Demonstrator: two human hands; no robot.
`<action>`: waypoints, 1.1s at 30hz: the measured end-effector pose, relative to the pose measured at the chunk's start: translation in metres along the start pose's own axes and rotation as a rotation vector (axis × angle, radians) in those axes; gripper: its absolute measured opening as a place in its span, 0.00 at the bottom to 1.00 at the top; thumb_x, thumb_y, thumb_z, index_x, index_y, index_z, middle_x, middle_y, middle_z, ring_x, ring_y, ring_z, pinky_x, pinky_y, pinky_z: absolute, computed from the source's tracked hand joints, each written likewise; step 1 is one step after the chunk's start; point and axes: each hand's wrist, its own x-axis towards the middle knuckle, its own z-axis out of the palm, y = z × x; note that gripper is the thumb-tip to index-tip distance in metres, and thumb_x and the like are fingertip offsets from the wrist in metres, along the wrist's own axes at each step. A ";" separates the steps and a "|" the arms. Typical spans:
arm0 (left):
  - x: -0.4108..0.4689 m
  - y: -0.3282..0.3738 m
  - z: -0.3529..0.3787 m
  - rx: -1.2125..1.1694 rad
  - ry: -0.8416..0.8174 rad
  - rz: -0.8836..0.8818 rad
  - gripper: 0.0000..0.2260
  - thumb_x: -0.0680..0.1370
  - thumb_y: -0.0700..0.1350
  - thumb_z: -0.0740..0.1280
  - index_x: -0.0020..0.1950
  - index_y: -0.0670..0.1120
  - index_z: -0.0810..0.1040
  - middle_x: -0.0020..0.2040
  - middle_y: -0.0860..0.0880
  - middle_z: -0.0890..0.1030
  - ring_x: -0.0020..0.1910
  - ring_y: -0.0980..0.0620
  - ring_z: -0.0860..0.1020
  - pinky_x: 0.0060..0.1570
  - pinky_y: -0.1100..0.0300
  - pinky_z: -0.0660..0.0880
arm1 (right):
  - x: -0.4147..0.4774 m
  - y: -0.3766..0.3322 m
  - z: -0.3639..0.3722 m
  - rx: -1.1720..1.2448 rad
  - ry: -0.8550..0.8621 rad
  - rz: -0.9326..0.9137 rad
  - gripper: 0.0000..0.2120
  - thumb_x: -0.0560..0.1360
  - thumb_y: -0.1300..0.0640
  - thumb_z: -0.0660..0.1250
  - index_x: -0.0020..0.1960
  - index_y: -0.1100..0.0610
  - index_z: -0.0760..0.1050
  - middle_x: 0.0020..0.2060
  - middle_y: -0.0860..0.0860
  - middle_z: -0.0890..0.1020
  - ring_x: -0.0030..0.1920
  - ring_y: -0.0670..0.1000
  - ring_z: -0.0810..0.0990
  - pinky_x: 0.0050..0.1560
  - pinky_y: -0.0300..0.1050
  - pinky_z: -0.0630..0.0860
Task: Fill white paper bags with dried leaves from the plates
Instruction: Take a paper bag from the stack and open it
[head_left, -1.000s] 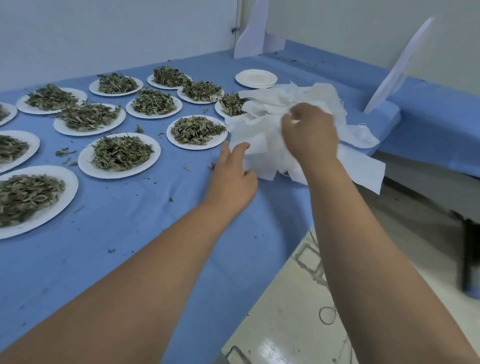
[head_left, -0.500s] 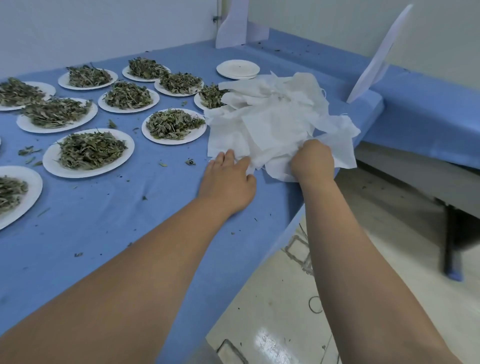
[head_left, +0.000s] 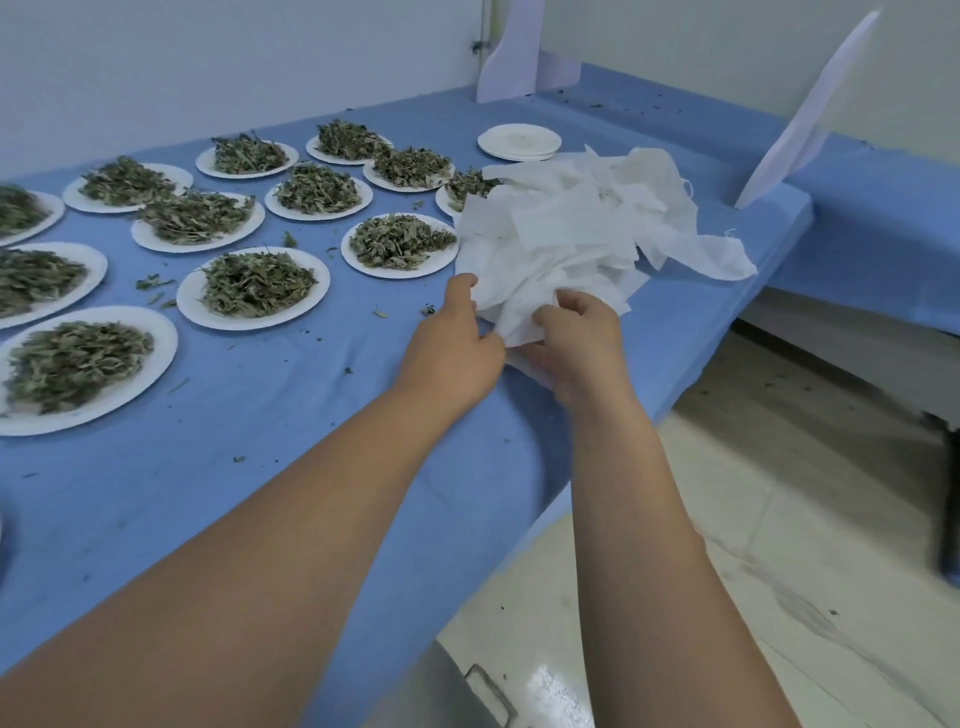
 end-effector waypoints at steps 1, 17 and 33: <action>-0.005 -0.002 -0.006 -0.014 -0.005 -0.007 0.28 0.76 0.43 0.62 0.76 0.55 0.61 0.65 0.49 0.76 0.60 0.45 0.76 0.58 0.51 0.75 | -0.010 0.001 0.009 0.119 -0.052 0.085 0.13 0.73 0.69 0.60 0.52 0.60 0.79 0.51 0.56 0.85 0.53 0.59 0.84 0.57 0.60 0.82; -0.145 -0.069 -0.137 -0.187 0.325 -0.148 0.34 0.68 0.50 0.65 0.74 0.58 0.65 0.69 0.53 0.74 0.65 0.51 0.75 0.62 0.50 0.75 | -0.158 -0.006 0.146 0.056 -0.471 0.139 0.05 0.76 0.64 0.66 0.45 0.56 0.79 0.38 0.55 0.83 0.36 0.55 0.81 0.28 0.39 0.75; -0.305 -0.161 -0.313 0.328 0.972 -0.116 0.09 0.77 0.47 0.69 0.56 0.52 0.83 0.52 0.58 0.81 0.55 0.52 0.77 0.54 0.58 0.72 | -0.301 -0.025 0.301 -0.002 -1.139 -0.478 0.10 0.75 0.67 0.73 0.54 0.58 0.85 0.42 0.46 0.86 0.44 0.43 0.83 0.43 0.36 0.77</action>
